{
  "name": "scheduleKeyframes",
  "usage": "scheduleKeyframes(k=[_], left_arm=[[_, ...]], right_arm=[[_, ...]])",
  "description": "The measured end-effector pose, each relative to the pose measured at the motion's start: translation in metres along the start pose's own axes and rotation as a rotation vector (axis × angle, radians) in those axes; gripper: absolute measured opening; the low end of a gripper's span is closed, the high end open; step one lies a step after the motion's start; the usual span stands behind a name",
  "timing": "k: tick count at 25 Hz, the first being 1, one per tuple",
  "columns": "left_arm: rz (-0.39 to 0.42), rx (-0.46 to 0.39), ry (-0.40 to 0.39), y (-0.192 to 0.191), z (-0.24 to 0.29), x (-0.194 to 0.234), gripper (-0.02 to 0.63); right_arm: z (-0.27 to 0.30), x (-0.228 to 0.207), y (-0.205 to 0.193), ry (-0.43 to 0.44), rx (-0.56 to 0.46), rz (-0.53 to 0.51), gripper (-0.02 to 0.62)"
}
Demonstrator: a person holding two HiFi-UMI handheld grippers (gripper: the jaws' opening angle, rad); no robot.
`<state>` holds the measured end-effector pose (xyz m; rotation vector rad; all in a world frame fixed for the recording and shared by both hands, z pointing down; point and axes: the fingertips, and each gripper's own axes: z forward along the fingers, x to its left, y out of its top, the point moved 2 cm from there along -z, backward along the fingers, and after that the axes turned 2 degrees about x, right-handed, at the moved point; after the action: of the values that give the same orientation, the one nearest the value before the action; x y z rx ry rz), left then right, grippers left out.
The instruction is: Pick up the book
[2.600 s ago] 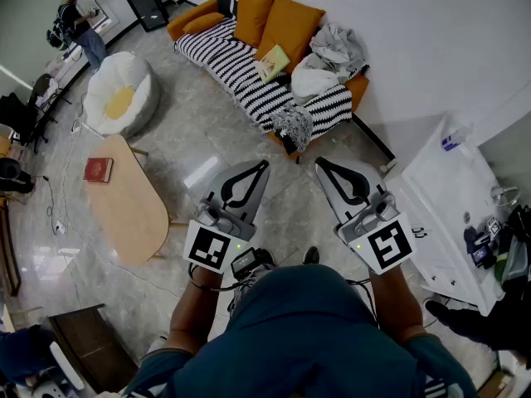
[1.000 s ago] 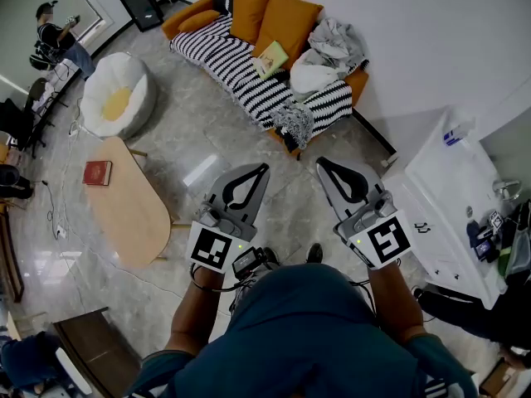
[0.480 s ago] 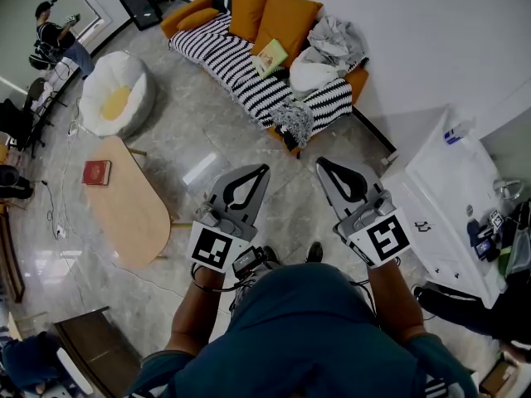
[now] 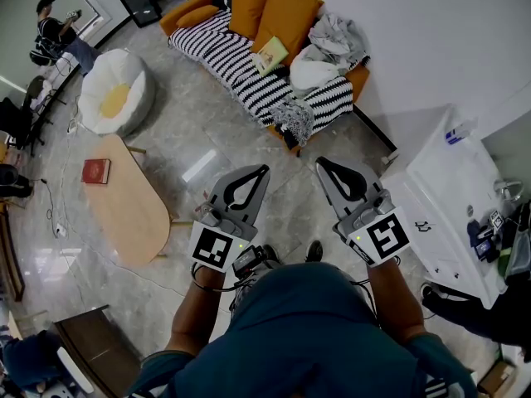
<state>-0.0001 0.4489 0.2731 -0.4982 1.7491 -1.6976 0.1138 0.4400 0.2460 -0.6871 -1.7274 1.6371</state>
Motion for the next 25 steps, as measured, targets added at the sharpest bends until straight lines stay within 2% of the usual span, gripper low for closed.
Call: scheduleKeyframes(k=[10, 25], left_arm=[[-0.011, 0.003, -0.006, -0.006, 0.006, 0.011, 0.002], [-0.014, -0.023, -0.055, -0.010, 0.004, 0.043, 0.003]], right_arm=[[0.012, -0.006, -0.004, -0.006, 0.011, 0.011, 0.014], [0.041, -0.001, 0.000, -0.054, 0.030, 0.002, 0.014]])
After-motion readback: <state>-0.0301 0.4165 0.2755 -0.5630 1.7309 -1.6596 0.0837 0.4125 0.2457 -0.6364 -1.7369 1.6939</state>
